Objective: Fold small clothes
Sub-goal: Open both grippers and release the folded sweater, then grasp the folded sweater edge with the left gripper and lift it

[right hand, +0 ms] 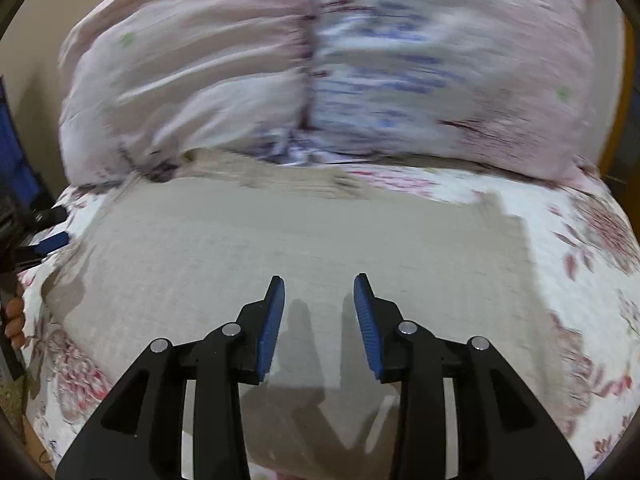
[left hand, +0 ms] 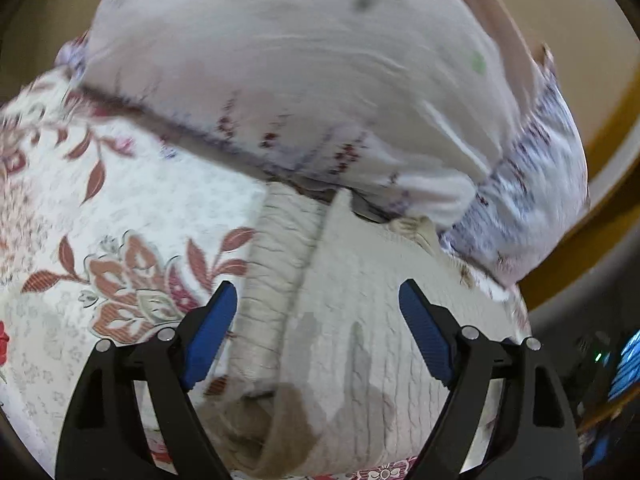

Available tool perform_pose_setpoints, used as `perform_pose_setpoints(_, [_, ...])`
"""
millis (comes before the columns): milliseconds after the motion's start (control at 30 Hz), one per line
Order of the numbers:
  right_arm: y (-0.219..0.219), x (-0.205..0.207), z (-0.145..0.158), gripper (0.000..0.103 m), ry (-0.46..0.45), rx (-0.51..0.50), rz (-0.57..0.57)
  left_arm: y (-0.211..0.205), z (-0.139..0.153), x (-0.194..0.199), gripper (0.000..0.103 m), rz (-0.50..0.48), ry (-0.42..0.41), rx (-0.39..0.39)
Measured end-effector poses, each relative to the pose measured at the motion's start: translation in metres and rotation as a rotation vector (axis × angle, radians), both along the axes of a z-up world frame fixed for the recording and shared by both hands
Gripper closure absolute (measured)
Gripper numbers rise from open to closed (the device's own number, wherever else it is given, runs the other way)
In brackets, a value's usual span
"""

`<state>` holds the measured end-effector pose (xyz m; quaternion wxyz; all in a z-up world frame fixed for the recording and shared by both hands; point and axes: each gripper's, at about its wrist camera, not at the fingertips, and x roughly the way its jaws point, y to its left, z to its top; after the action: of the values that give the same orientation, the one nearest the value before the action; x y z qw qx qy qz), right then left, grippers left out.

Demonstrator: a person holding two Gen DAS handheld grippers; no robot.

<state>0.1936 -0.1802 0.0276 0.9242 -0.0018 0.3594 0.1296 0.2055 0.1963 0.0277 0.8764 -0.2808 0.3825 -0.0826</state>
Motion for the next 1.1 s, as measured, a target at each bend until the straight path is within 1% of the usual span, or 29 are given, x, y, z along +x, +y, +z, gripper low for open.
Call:
perform_pose_setpoints(133, [0.028, 0.009, -0.004, 0.065, -0.002, -0.029, 0.041, 0.012, -0.011, 0.006, 0.02, 0.017, 0.032, -0.086])
perform_pose_setpoints(233, [0.037, 0.019, -0.014, 0.064, 0.041, -0.043, 0.037, 0.016, -0.021, 0.008, 0.02, 0.018, 0.063, -0.156])
perform_pose_setpoints(267, [0.039, 0.019, -0.017, 0.063, 0.04, -0.052, 0.035, 0.015, -0.025, 0.01, 0.022, 0.015, 0.071, -0.183])
perform_pose_setpoints(300, [0.042, 0.017, -0.018, 0.063, 0.02, -0.07, 0.035, 0.016, -0.025, 0.008, 0.021, 0.018, 0.063, -0.19])
perform_pose_setpoints(400, [0.046, 0.013, -0.019, 0.063, 0.006, -0.098, 0.033, 0.011, -0.026, 0.012, 0.023, 0.001, 0.069, -0.206])
perform_pose_setpoints(467, [0.045, 0.013, -0.019, 0.063, 0.009, -0.09, 0.035, 0.008, -0.027, 0.014, 0.025, 0.0, 0.076, -0.202])
perform_pose_setpoints(600, [0.044, 0.015, -0.021, 0.062, 0.013, -0.074, 0.041, 0.004, -0.029, 0.017, 0.038, -0.006, 0.087, -0.212])
perform_pose_setpoints(700, [0.044, 0.014, -0.021, 0.062, 0.014, -0.068, 0.04, 0.002, -0.031, 0.018, 0.044, -0.006, 0.094, -0.211])
perform_pose_setpoints(733, [0.044, 0.015, -0.021, 0.062, 0.015, -0.065, 0.041, 0.002, -0.031, 0.018, 0.047, -0.006, 0.094, -0.205])
perform_pose_setpoints(867, [0.043, 0.015, -0.021, 0.062, 0.017, -0.058, 0.041, -0.005, -0.031, 0.017, 0.055, -0.01, 0.108, -0.135])
perform_pose_setpoints(933, [0.043, 0.014, -0.021, 0.062, 0.017, -0.058, 0.04, -0.008, -0.031, 0.018, 0.062, -0.016, 0.116, -0.12])
perform_pose_setpoints(1067, [0.043, 0.015, -0.021, 0.062, 0.017, -0.056, 0.042, -0.013, -0.033, 0.018, 0.07, -0.027, 0.133, -0.081])
perform_pose_setpoints(1100, [0.043, 0.015, -0.021, 0.062, 0.017, -0.056, 0.043, -0.014, -0.032, 0.018, 0.075, -0.036, 0.138, -0.077])
